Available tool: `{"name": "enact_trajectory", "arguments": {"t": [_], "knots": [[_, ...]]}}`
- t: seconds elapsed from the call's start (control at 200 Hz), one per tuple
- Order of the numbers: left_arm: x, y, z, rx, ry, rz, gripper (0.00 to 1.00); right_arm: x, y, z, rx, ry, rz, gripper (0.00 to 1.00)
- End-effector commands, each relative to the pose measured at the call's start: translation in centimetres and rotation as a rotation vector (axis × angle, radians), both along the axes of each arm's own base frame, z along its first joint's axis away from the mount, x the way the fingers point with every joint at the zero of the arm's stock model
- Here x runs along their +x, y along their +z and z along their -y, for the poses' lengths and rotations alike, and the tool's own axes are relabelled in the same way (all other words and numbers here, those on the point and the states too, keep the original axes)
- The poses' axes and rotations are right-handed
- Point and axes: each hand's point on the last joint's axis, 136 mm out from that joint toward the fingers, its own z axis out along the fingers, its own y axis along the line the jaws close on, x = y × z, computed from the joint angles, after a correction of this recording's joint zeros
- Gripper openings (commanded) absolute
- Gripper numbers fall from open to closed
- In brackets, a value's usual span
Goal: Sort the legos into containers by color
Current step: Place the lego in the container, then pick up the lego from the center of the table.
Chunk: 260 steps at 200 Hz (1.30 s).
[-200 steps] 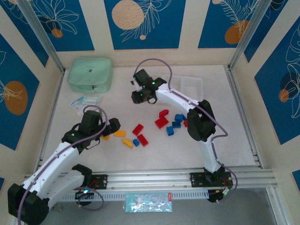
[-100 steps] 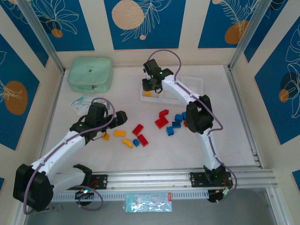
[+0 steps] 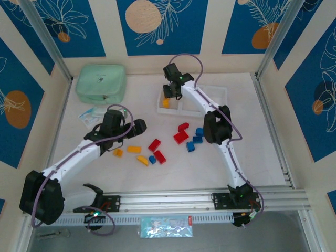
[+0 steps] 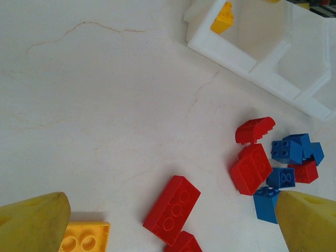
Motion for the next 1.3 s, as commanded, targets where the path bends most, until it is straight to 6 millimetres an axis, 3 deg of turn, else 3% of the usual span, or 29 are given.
{"name": "enact_trajectory", "arguments": {"t": [0.0, 0.205, 0.495, 0.845, 1.115, 1.295], "knots": [[0.8, 1.9, 1.1, -0.023, -0.030, 0.053, 1.00, -0.2, 2.2, -0.4, 0.000, 0.021, 0.033, 0.48], [0.7, 2.2, 0.9, -0.014, -0.031, 0.059, 1.00, -1.7, 4.6, -1.5, 0.022, 0.056, 0.048, 0.53], [-0.7, 2.3, -0.2, 0.012, -0.021, 0.050, 1.00, -8.1, 6.3, -4.0, 0.115, 0.151, -0.002, 0.60], [-4.3, 1.1, -3.0, 0.075, 0.025, -0.002, 1.00, -17.0, 5.3, -5.4, 0.187, 0.266, -0.105, 0.66], [-7.1, -0.2, -5.6, 0.107, 0.111, -0.052, 1.00, -24.5, 2.8, -8.9, 0.182, 0.447, -0.219, 0.71], [-8.5, -0.4, -7.2, 0.111, 0.176, -0.060, 1.00, -27.5, 1.2, -10.7, 0.162, 0.540, -0.274, 0.73]]}}
